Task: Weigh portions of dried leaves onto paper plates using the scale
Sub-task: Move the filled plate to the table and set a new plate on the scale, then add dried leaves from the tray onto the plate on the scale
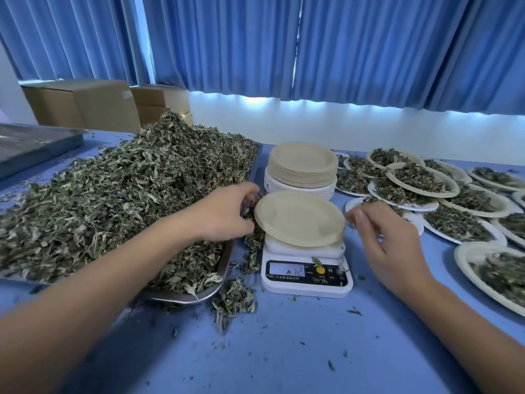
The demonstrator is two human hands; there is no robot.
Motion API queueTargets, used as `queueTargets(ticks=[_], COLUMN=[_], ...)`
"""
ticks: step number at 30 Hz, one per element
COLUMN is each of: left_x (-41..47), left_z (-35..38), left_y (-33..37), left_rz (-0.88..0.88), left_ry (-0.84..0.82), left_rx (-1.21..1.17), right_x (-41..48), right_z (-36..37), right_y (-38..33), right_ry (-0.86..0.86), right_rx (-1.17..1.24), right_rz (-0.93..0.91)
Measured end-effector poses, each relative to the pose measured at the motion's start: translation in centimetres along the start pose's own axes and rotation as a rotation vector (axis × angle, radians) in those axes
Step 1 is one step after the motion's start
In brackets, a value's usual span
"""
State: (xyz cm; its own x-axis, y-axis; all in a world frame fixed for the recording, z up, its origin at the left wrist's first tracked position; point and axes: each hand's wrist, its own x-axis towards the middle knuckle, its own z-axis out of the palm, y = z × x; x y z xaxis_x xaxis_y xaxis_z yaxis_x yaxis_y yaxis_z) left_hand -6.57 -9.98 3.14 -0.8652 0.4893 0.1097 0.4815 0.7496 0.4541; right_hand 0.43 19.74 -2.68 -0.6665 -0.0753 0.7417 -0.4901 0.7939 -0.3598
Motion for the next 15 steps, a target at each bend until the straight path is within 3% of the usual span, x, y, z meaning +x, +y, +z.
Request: queueTargets(ticks=[2,3,8,15], left_x=[0.7,1.1,3.2,3.4], left_z=[0.0,0.4,1.5,1.4], left_y=[-0.3,-0.3,0.8,0.7], left_rz=[0.034,0.045,0.013,0.024], left_ry=[-0.241,-0.280,-0.233,-0.053], left_rx=[0.181,0.268,0.441,0.391], right_x=[-0.2,-0.3,-0.2,-0.2], right_z=[0.1,0.1,0.4,0.2], right_y=[0.5,0.7,0.8,0.9], right_ry=[0.005,0.005,-0.003,0.062], right_rx=[0.010,0.006,0.002,0.118], right_rz=[0.078,0.090,0.127,0.326])
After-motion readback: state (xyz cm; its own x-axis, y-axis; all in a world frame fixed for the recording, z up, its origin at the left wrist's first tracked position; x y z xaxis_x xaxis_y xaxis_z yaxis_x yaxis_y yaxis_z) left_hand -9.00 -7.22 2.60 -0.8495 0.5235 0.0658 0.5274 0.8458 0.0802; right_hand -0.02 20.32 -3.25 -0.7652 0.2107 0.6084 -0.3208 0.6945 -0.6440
